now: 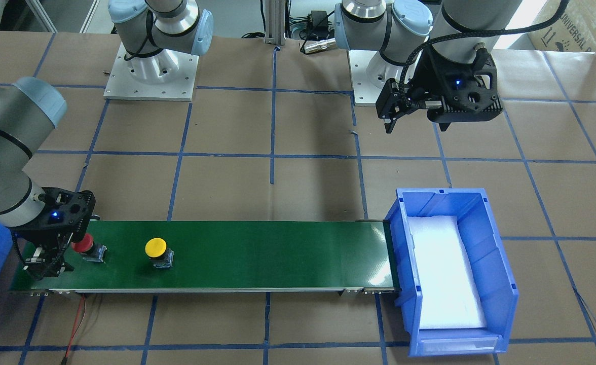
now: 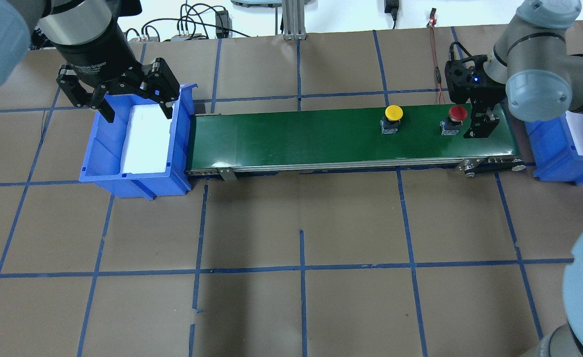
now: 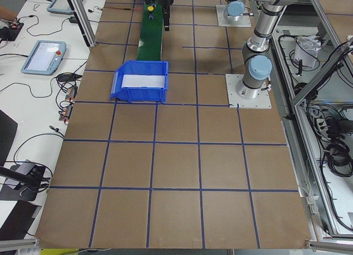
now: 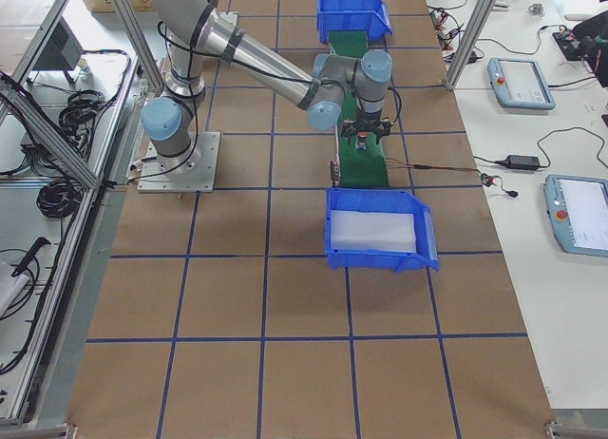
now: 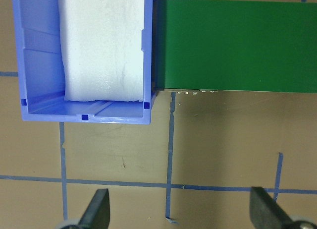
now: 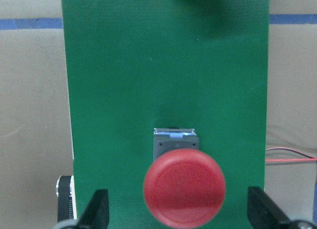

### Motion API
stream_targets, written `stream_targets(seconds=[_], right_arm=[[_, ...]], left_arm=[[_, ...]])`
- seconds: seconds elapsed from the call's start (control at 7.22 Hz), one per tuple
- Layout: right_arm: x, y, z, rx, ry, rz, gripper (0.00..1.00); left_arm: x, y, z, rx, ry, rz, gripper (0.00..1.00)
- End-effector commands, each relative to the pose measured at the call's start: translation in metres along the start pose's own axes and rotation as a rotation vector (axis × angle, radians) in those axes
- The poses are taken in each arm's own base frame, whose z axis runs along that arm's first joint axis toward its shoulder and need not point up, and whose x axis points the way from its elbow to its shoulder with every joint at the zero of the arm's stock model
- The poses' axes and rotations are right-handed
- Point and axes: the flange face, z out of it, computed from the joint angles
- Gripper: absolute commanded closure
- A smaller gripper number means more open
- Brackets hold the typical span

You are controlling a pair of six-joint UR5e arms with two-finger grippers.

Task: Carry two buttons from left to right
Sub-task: 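Lower the right gripper and grasp the red button at the belt end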

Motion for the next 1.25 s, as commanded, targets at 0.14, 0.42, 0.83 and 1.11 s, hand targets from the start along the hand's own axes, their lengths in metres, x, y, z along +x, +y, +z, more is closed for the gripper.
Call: stream_targets(seconds=[0.14, 0.42, 0.83, 1.11], right_arm=[[0.002, 0.000, 0.003, 0.002, -0.003, -0.003, 0.03], [0.002, 0.002, 0.004, -0.001, -0.004, -0.012, 0.42], [0.006, 0.004, 0.001, -0.004, 0.006, -0.015, 0.92], [0.020, 0.014, -0.040, -0.029, 0.072, -0.016, 0.92]], left_arm=[[0.000, 0.001, -0.001, 0.002, -0.001, 0.001, 0.00], [0.000, 0.001, -0.001, 0.002, -0.001, 0.001, 0.00], [0.000, 0.001, -0.001, 0.002, 0.000, 0.001, 0.00], [0.000, 0.001, -0.001, 0.002, 0.000, 0.001, 0.00]])
